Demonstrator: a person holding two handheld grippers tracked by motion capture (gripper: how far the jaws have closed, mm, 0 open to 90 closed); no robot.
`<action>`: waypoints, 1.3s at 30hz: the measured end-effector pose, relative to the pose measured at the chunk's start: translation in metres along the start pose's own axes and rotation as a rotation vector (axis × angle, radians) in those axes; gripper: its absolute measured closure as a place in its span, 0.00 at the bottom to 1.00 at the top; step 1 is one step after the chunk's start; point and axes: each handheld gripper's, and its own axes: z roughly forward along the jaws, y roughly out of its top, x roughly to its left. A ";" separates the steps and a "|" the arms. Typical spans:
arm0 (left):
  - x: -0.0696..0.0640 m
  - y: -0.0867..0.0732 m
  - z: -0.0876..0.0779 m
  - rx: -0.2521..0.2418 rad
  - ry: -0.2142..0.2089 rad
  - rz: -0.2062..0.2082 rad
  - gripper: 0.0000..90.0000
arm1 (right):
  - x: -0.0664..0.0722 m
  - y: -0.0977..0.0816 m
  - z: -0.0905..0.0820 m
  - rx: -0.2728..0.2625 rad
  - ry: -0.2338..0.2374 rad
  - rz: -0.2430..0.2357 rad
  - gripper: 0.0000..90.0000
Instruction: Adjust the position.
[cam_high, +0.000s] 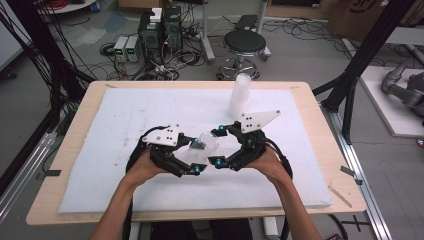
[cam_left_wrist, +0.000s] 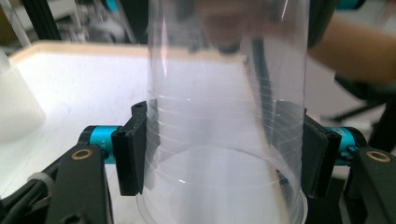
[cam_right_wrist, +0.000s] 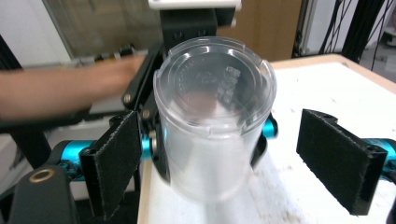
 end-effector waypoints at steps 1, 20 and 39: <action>0.000 0.002 -0.002 0.041 -0.002 0.010 0.36 | 0.001 0.001 -0.001 0.018 -0.006 -0.008 0.16; 0.006 0.033 -0.001 0.564 -0.086 -0.010 0.36 | 0.009 0.012 0.003 0.399 -0.018 -0.110 0.16; 0.004 0.044 0.018 0.737 -0.082 0.013 0.37 | 0.010 0.022 0.019 0.634 -0.011 -0.143 0.16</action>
